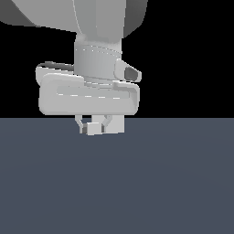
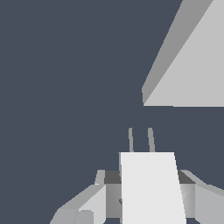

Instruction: Plug the charger into the wall socket.

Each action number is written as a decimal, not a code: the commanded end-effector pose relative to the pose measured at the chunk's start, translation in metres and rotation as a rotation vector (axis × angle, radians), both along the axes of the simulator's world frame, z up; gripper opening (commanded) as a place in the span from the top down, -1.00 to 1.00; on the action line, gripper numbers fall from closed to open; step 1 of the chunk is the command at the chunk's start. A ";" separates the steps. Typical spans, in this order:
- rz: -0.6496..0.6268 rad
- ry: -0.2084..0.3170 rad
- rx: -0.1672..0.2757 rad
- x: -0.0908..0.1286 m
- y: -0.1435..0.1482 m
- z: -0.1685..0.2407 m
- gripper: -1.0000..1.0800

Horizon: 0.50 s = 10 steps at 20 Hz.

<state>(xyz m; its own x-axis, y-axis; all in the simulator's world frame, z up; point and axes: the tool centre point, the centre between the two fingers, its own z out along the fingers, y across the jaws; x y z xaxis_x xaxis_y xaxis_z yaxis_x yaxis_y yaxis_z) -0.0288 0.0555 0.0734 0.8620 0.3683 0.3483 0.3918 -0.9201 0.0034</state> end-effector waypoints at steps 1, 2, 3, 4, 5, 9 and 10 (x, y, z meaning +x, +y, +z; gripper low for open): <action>-0.003 0.000 0.000 0.004 -0.015 0.007 1.00; -0.004 0.000 0.001 0.006 -0.020 0.010 1.00; -0.006 0.000 0.001 0.007 -0.025 0.012 1.00; -0.007 0.000 0.001 0.009 -0.030 0.014 1.00; -0.008 0.001 0.001 0.010 -0.034 0.016 1.00; -0.013 0.001 0.002 0.014 -0.048 0.022 1.00; -0.013 0.001 0.002 0.015 -0.050 0.023 1.00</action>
